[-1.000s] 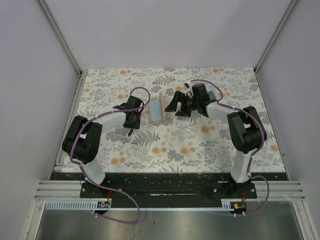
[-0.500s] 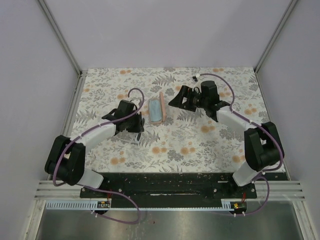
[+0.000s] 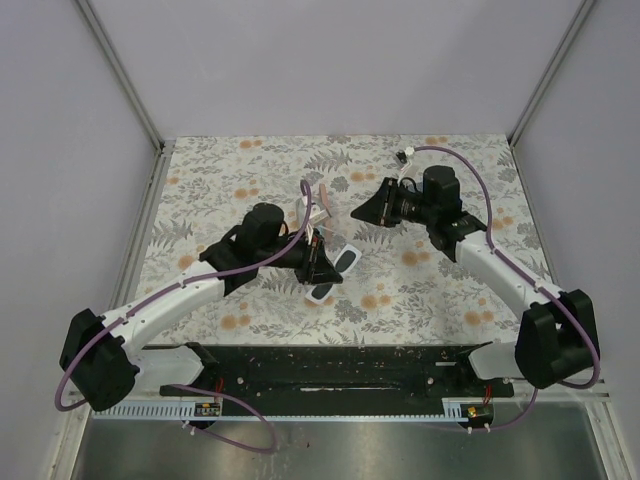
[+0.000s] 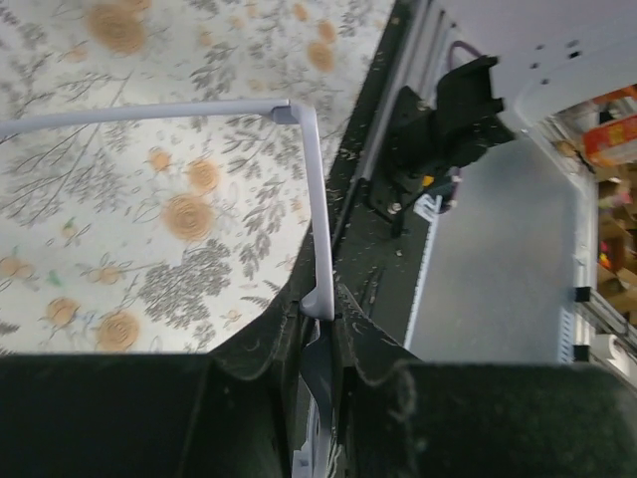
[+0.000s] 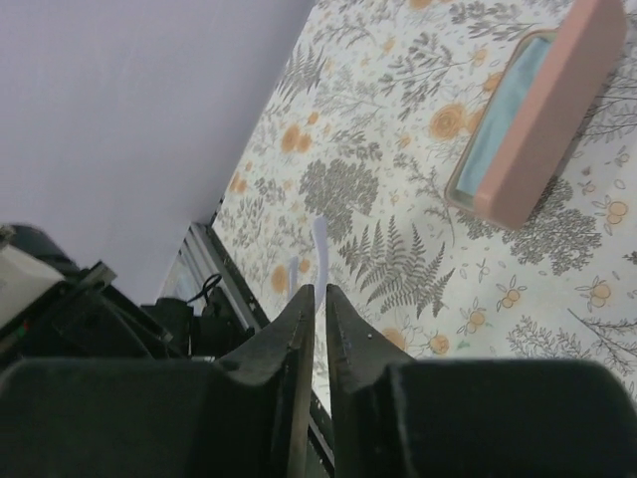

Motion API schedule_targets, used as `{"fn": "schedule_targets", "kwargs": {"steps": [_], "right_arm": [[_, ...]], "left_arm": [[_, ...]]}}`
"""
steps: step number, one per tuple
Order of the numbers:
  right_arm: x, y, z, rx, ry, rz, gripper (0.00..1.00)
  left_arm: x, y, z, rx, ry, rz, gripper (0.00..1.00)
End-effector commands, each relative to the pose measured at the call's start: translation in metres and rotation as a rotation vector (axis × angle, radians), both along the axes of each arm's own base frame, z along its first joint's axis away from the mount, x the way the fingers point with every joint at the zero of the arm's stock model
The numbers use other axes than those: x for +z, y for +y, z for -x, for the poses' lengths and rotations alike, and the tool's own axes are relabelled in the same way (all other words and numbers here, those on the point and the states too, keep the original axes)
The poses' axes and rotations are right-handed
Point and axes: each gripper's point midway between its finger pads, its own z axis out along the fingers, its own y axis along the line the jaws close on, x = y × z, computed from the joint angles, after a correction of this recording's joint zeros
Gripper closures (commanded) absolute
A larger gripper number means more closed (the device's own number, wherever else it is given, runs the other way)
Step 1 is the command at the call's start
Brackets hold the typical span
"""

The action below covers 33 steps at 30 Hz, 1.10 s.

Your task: Organize the sunglasses

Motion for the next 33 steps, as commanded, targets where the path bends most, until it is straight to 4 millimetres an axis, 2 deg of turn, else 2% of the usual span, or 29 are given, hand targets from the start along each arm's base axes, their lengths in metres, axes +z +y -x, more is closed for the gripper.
{"fn": "schedule_targets", "kwargs": {"steps": [1, 6, 9, 13, 17, 21, 23, 25, 27, 30, 33], "right_arm": [[0.029, 0.004, 0.032, 0.134, -0.080, -0.062, 0.85], [0.036, 0.012, 0.069, 0.270, -0.047, -0.154, 0.87], [0.037, 0.022, 0.096, 0.337, -0.050, -0.194, 0.87], [0.028, 0.034, 0.120, 0.391, 0.015, -0.223, 0.88], [0.042, 0.033, 0.138, 0.441, -0.004, -0.318, 0.87], [0.040, 0.028, 0.133, 0.366, -0.017, -0.269, 0.86], [0.029, 0.022, 0.118, 0.246, -0.011, -0.193, 0.79], [0.016, 0.007, 0.095, 0.060, 0.012, -0.115, 0.76], [0.009, -0.010, 0.084, -0.066, 0.015, -0.085, 0.76], [-0.002, -0.024, 0.079, -0.170, 0.045, -0.089, 0.82], [-0.016, -0.010, 0.082, -0.101, 0.112, -0.137, 0.91]], "left_arm": [[0.061, -0.015, 0.015, -0.132, -0.085, 0.211, 0.87], [0.081, -0.019, 0.012, -0.138, -0.120, 0.255, 0.87], [0.082, -0.022, 0.009, -0.140, -0.129, 0.271, 0.88], [0.087, -0.028, 0.001, -0.117, -0.143, 0.312, 0.89], [0.085, -0.030, -0.005, -0.079, -0.155, 0.329, 0.89], [0.082, -0.030, -0.004, -0.079, -0.135, 0.335, 0.90], [0.086, -0.027, -0.002, -0.068, -0.146, 0.352, 0.90], [0.092, -0.022, -0.001, -0.043, -0.181, 0.373, 0.90], [0.102, -0.014, 0.002, -0.022, -0.239, 0.403, 0.89], [0.107, -0.005, 0.006, -0.011, -0.304, 0.416, 0.86], [0.117, 0.001, 0.013, -0.009, -0.353, 0.460, 0.86]]}}
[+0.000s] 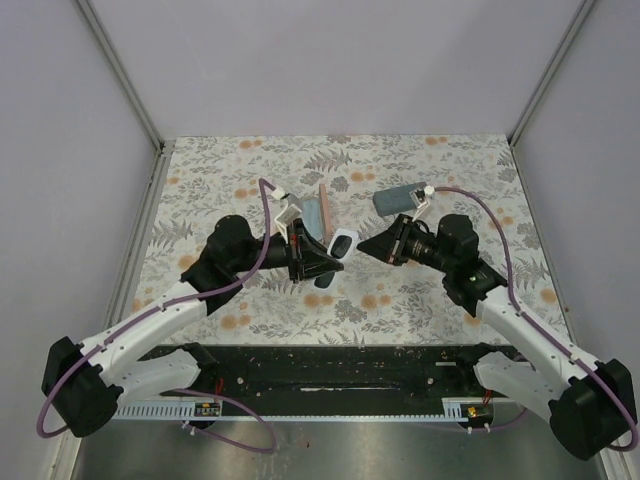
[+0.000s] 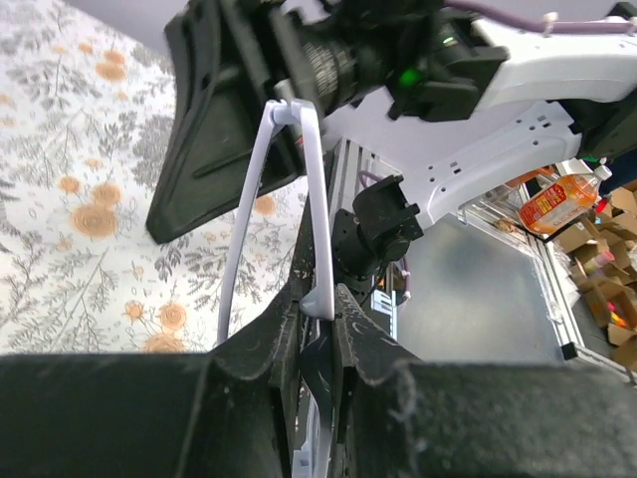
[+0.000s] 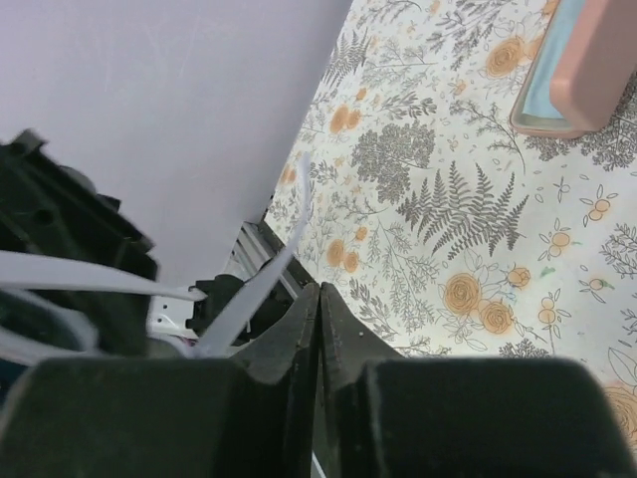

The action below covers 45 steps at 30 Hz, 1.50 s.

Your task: Organize the sunglasses

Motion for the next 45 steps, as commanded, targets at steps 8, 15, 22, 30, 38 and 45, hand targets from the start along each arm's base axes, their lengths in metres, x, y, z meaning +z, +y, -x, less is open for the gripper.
{"fn": "schedule_targets", "kwargs": {"steps": [8, 15, 22, 30, 38, 45], "right_arm": [[-0.050, 0.062, 0.005, 0.151, 0.159, -0.098, 1.00], [-0.022, 0.090, 0.014, 0.291, 0.104, -0.236, 1.00], [0.045, 0.091, 0.019, 0.351, -0.081, -0.315, 1.00], [0.068, 0.082, 0.032, 0.363, -0.155, -0.357, 1.00], [0.070, 0.075, 0.037, 0.345, -0.181, -0.348, 1.00], [0.032, 0.041, -0.024, -0.043, -0.084, -0.097, 0.87]], "left_arm": [[0.070, 0.018, 0.025, -0.026, -0.279, 0.272, 0.85], [0.069, 0.020, 0.029, -0.031, -0.292, 0.301, 0.86], [0.043, 0.017, 0.025, -0.024, -0.222, 0.341, 0.87], [0.024, 0.007, 0.017, -0.045, -0.143, 0.359, 0.89], [0.009, 0.010, -0.008, 0.034, -0.046, 0.315, 0.91], [-0.005, 0.023, -0.044, 0.160, 0.044, 0.233, 0.91]]}}
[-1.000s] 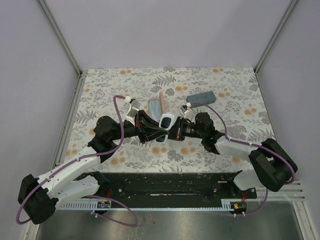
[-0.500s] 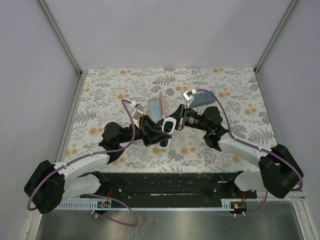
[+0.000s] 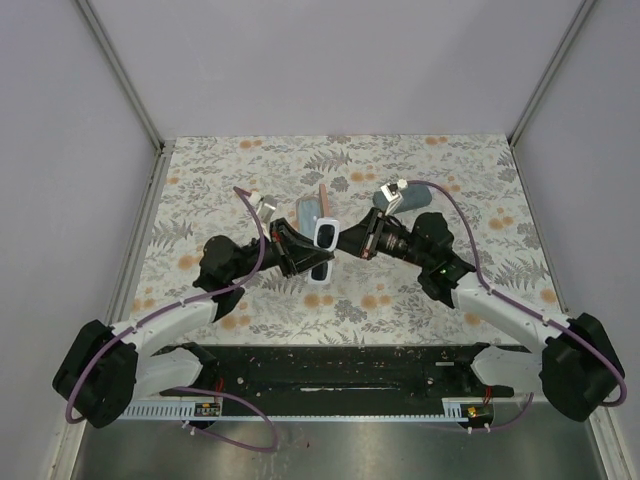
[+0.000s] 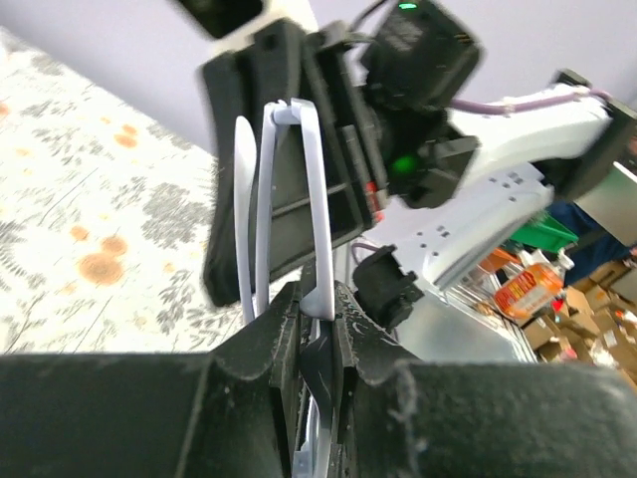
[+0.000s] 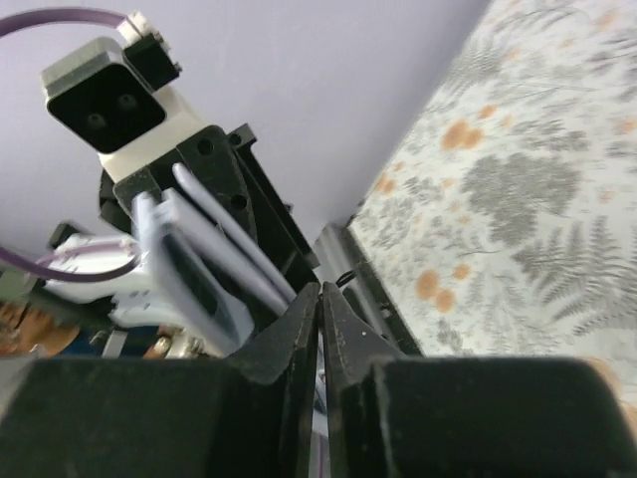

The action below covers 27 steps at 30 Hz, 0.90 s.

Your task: Organize the sunglasses

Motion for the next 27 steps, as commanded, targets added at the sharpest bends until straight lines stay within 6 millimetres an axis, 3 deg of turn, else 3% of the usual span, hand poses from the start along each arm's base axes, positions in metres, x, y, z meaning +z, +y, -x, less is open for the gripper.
{"fn": "schedule_targets", "kwargs": {"steps": [1, 4, 8, 15, 19, 20, 23, 27], "right_arm": [[0.000, -0.037, -0.036, -0.266, -0.012, 0.127, 0.86], [-0.003, -0.058, -0.051, -0.383, -0.012, 0.198, 0.85], [-0.008, -0.071, -0.063, -0.457, -0.022, 0.283, 0.85], [-0.024, -0.074, -0.071, -0.467, 0.000, 0.344, 0.85], [-0.034, -0.071, -0.073, -0.453, 0.024, 0.367, 0.85], [-0.035, -0.071, -0.074, -0.454, 0.028, 0.368, 0.85], [-0.040, -0.071, -0.074, -0.454, 0.034, 0.375, 0.85], [-0.045, -0.071, -0.074, -0.449, 0.043, 0.385, 0.86]], "left_arm": [[-0.004, 0.007, -0.032, 0.110, 0.054, -0.059, 0.90], [-0.014, 0.009, -0.055, 0.168, 0.109, -0.122, 0.90], [-0.036, 0.023, -0.095, 0.289, 0.232, -0.182, 0.91], [-0.092, 0.050, -0.155, 0.565, 0.385, -0.500, 0.88], [-0.127, 0.089, -0.183, 0.771, 0.446, -0.806, 0.87], [-0.136, 0.108, -0.188, 0.852, 0.461, -0.906, 0.87], [-0.166, 0.153, -0.181, 0.977, 0.506, -1.189, 0.87], [-0.185, 0.186, -0.172, 1.143, 0.475, -1.461, 0.79]]}}
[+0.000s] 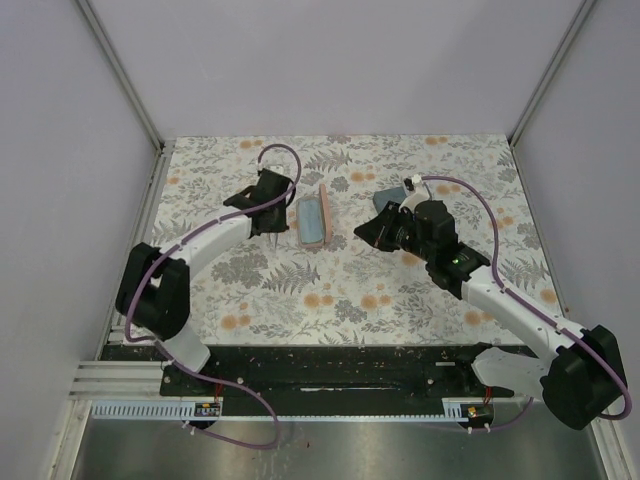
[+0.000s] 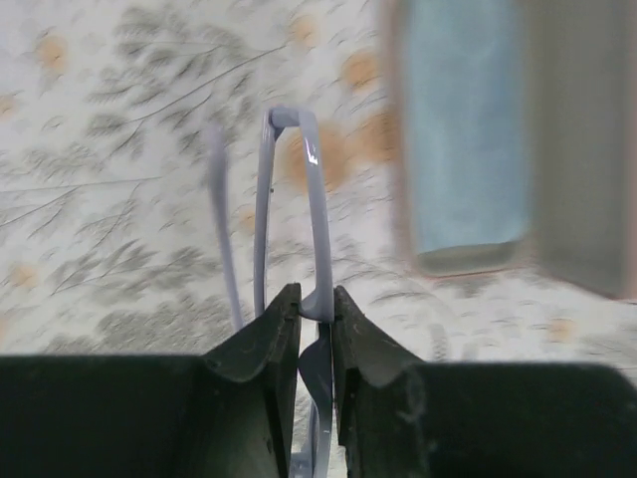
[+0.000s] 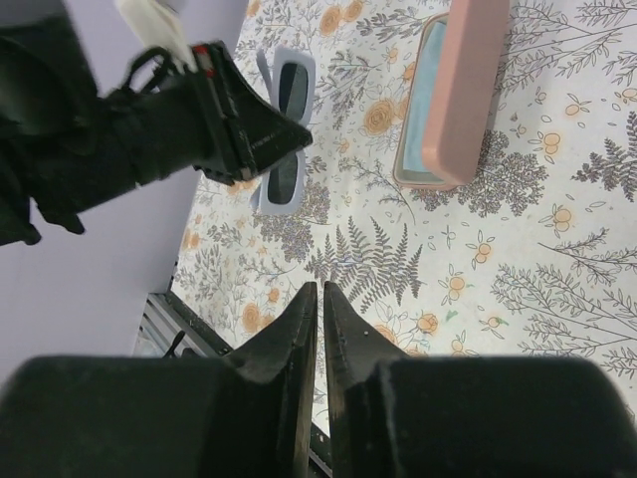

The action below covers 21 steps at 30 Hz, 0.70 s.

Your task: Organize the sunglasses

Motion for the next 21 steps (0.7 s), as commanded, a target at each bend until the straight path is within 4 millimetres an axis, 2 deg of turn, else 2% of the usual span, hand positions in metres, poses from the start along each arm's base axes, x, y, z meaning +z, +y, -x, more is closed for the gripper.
{"fn": "schedule_targets", "kwargs": {"steps": [1, 4, 6, 8, 10, 13, 16, 18, 21], "right_arm": [[0.013, -0.002, -0.009, -0.020, -0.045, 0.004, 0.86], [0.009, -0.003, -0.009, -0.013, -0.034, 0.006, 0.86], [0.007, -0.004, -0.008, -0.009, -0.027, 0.005, 0.86], [0.008, -0.006, -0.008, -0.011, -0.027, 0.002, 0.86], [0.008, -0.008, -0.008, -0.017, -0.028, 0.003, 0.86], [0.006, -0.013, -0.008, -0.025, -0.024, 0.005, 0.86], [0.005, -0.016, -0.009, -0.029, -0.021, 0.003, 0.86], [0.005, -0.018, -0.008, -0.025, -0.019, 0.002, 0.86], [0.004, -0.017, -0.008, -0.016, -0.015, 0.001, 0.86]], "left_arm": [[-0.026, 0.072, 0.029, 0.149, 0.110, -0.533, 0.77], [-0.044, 0.082, 0.039, 0.178, 0.186, -0.738, 0.75], [-0.057, 0.081, 0.041, 0.168, 0.222, -0.809, 0.72], [-0.068, 0.074, 0.043, 0.151, 0.258, -0.814, 0.46], [-0.073, 0.061, 0.045, 0.116, 0.270, -0.787, 0.29], [-0.068, 0.034, 0.047, 0.050, 0.255, -0.652, 0.27], [-0.052, 0.013, 0.049, -0.004, 0.216, -0.485, 0.27], [-0.039, 0.011, 0.050, -0.015, 0.189, -0.359, 0.27], [-0.030, 0.021, 0.048, 0.011, 0.159, -0.145, 0.27]]}}
